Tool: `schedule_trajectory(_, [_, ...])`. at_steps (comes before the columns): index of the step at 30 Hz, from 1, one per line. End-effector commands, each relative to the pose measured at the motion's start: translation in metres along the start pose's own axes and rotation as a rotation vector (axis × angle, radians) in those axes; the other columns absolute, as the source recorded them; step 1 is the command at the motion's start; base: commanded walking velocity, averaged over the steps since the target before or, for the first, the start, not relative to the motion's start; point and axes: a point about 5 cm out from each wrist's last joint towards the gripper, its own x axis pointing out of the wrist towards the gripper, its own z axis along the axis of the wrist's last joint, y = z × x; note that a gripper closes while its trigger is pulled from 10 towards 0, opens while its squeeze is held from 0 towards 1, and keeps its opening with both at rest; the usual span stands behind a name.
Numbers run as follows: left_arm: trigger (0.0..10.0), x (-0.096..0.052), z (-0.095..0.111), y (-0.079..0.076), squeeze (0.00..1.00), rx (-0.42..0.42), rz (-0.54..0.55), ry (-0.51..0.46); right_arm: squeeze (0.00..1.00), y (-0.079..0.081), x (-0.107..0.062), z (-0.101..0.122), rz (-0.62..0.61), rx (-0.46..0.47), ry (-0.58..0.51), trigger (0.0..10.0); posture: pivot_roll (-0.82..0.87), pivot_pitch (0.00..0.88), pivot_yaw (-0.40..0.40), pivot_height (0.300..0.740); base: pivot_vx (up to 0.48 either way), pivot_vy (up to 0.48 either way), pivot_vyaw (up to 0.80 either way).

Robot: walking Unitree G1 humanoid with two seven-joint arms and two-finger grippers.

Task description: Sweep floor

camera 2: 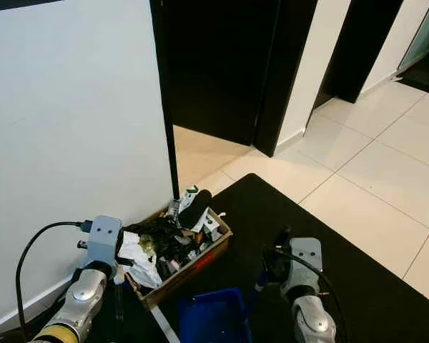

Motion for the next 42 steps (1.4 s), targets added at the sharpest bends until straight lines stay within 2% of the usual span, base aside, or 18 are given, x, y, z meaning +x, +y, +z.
schedule_trajectory(1, [10.0,-0.012,-0.025,0.003,0.0,0.025,-0.006,0.124,0.0,0.0,0.002,-0.002,-0.01,0.009,0.022,10.0,0.05,0.028,0.02,0.74,0.0,0.0,0.0])
schedule_trajectory(3, [10.0,-0.011,-0.024,0.002,0.0,0.027,-0.009,0.123,0.0,0.005,0.013,0.003,-0.007,0.017,0.032,10.0,0.06,0.029,0.021,0.74,0.0,0.0,0.0])
schedule_trajectory(6, [10.0,-0.011,-0.024,0.002,0.0,0.027,-0.009,0.123,0.0,0.005,0.015,0.003,-0.005,0.021,0.039,10.0,0.07,0.029,0.02,0.74,0.0,0.0,0.0])
schedule_trajectory(8, [10.0,-0.01,-0.022,0.002,0.0,0.028,-0.007,0.121,0.0,0.008,0.025,0.003,-0.009,0.045,0.093,10.0,0.08,0.032,0.017,0.74,0.0,0.0,0.0])
schedule_trajectory(11, [10.0,-0.009,-0.022,0.002,0.0,0.029,-0.003,0.12,0.0,0.009,0.034,0.007,-0.017,0.046,0.107,10.0,0.09,0.033,0.014,0.74,0.0,0.0,0.0])
schedule_trajectory(20, [10.0,-0.007,-0.02,0.004,0.0,0.033,0.006,0.118,0.0,0.006,0.042,0.012,-0.019,0.03,0.123,10.0,0.1,0.038,0.012,0.74,0.0,0.0,0.0])
schedule_trajectory(21, [10.0,-0.007,-0.02,0.004,0.0,0.034,0.006,0.118,0.0,0.006,0.042,0.012,-0.018,0.029,0.128,6.7,0.1,0.038,0.014,0.74,0.0,0.0,0.0])
schedule_trajectory(22, [10.0,-0.007,-0.02,0.004,0.0,0.034,0.007,0.118,0.0,0.005,0.042,0.011,-0.017,0.028,0.133,4.8,0.1,0.038,0.014,0.74,0.0,0.0,0.0])
schedule_trajectory(23, [10.0,-0.007,-0.019,0.005,0.0,0.035,0.006,0.118,0.0,0.006,0.042,0.01,-0.013,0.028,0.139,3.5,0.1,0.038,0.016,0.74,0.0,0.0,0.0])
schedule_trajectory(24, [10.0,-0.006,-0.019,0.005,0.0,0.036,0.006,0.118,0.0,0.006,0.042,0.009,-0.01,0.028,0.145,2.6,0.1,0.038,0.016,0.74,0.0,0.0,0.0])
schedule_trajectory(27, [10.0,-0.006,-0.019,0.005,0.0,0.036,0.005,0.119,0.0,0.007,0.042,0.009,-0.008,0.028,0.149,2.1,0.1,0.039,0.017,0.74,0.0,0.0,0.0])
schedule_trajectory(28, [10.0,-0.006,-0.019,0.005,0.0,0.037,0.005,0.119,0.0,0.007,0.042,0.008,-0.005,0.028,0.153,1.3,0.1,0.039,0.018,0.74,0.0,0.0,0.0])
schedule_trajectory(29, [10.0,-0.006,-0.019,0.005,0.0,0.038,0.004,0.119,0.0,0.007,0.041,0.007,-0.003,0.028,0.155,0.0,0.1,0.04,0.018,0.74,0.0,0.0,0.0])
schedule_trajectory(38, [10.0,-0.004,-0.017,0.004,0.0,0.033,0.009,0.117,0.0,0.009,0.042,0.01,0.02,0.023,0.131,0.0,0.09,0.041,0.009,0.74,0.0,0.0,0.0])
schedule_trajectory(42, [10.0,-0.001,-0.01,0.008,0.0,-0.03,0.021,0.088,0.0,0.01,0.045,0.02,0.054,-0.013,0.078,0.0,0.08,0.047,0.002,0.74,0.0,0.0,0.0])
